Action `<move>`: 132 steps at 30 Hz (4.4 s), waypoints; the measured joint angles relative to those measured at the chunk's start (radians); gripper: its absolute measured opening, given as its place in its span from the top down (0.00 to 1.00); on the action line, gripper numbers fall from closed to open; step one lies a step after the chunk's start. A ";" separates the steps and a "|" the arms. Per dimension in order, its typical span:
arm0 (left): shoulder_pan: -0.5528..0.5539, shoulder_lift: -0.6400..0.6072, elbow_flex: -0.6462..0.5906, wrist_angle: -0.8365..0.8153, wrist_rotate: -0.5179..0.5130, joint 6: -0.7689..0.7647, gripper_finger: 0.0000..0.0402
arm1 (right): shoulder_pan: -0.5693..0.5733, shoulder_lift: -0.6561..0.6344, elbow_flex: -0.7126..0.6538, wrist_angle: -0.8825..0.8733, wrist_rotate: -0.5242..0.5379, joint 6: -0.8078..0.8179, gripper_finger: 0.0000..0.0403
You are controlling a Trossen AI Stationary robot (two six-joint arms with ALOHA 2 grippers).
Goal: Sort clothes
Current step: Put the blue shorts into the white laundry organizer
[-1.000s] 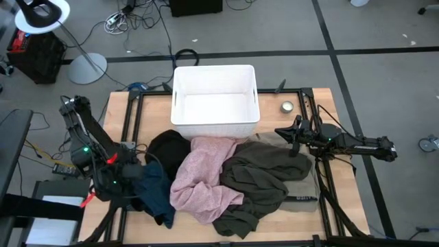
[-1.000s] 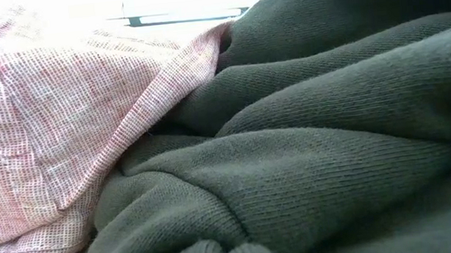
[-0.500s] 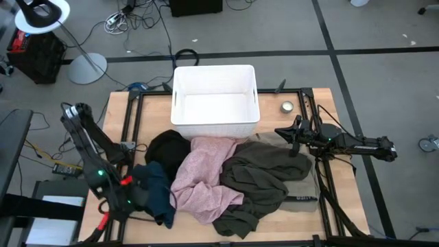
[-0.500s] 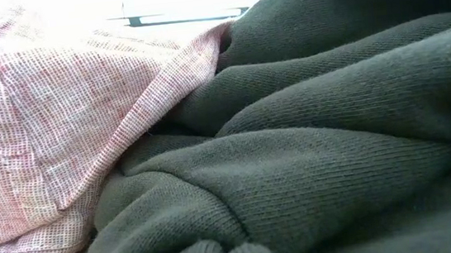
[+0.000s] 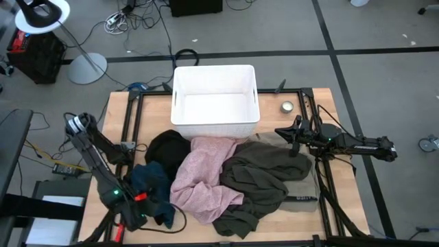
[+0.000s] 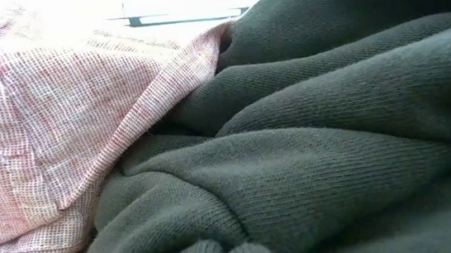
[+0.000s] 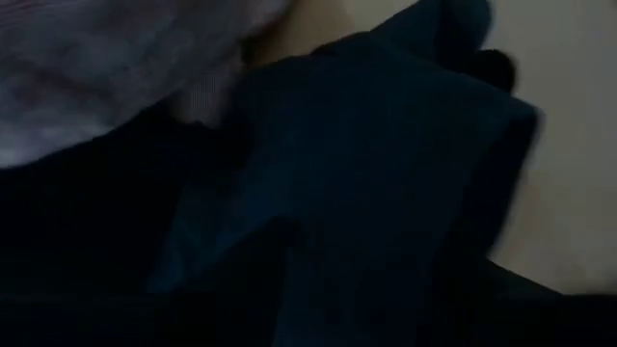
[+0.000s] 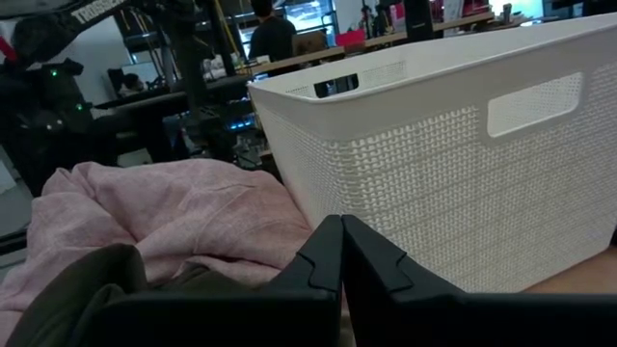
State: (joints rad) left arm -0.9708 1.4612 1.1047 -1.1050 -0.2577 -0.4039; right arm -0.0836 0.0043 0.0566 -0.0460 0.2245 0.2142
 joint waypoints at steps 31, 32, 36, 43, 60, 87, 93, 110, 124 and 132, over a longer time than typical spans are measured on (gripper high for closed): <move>0.087 -0.011 0.439 -0.407 -0.004 -0.733 1.00 | 0.000 0.000 0.000 0.000 -0.001 0.000 0.98; 0.087 -0.012 0.478 -0.437 -0.020 -0.750 1.00 | 0.000 0.000 0.000 0.000 -0.001 0.000 0.98; 0.087 -0.023 0.600 -0.459 -0.097 -0.770 1.00 | 0.000 0.000 0.000 0.000 -0.001 0.000 0.98; 0.124 -0.067 0.710 -0.465 -0.256 -0.776 1.00 | 0.000 0.000 0.000 0.000 -0.002 0.000 0.98; 0.412 -0.082 0.958 -0.467 -0.290 -0.296 1.00 | 0.000 0.000 0.000 0.000 -0.002 0.000 0.98; 1.139 -0.049 1.115 -0.050 0.004 0.490 1.00 | 0.000 0.000 0.000 0.000 -0.002 0.000 0.98; 1.293 0.011 1.115 0.089 0.173 0.509 1.00 | 0.000 0.000 0.000 0.001 -0.003 0.000 0.98; 1.455 0.196 1.115 -0.013 0.360 0.607 1.00 | 0.000 0.000 0.000 0.008 -0.003 0.000 0.98; 1.475 0.249 0.776 0.081 0.402 0.604 1.00 | 0.000 0.000 0.000 0.008 -0.003 0.000 0.98; 1.478 0.249 0.504 0.282 0.402 0.555 1.00 | 0.000 0.000 0.000 0.007 -0.003 0.000 0.98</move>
State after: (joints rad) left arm 0.5073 1.7103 1.6091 -0.8225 0.1446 0.1508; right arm -0.0837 0.0044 0.0566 -0.0387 0.2218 0.2142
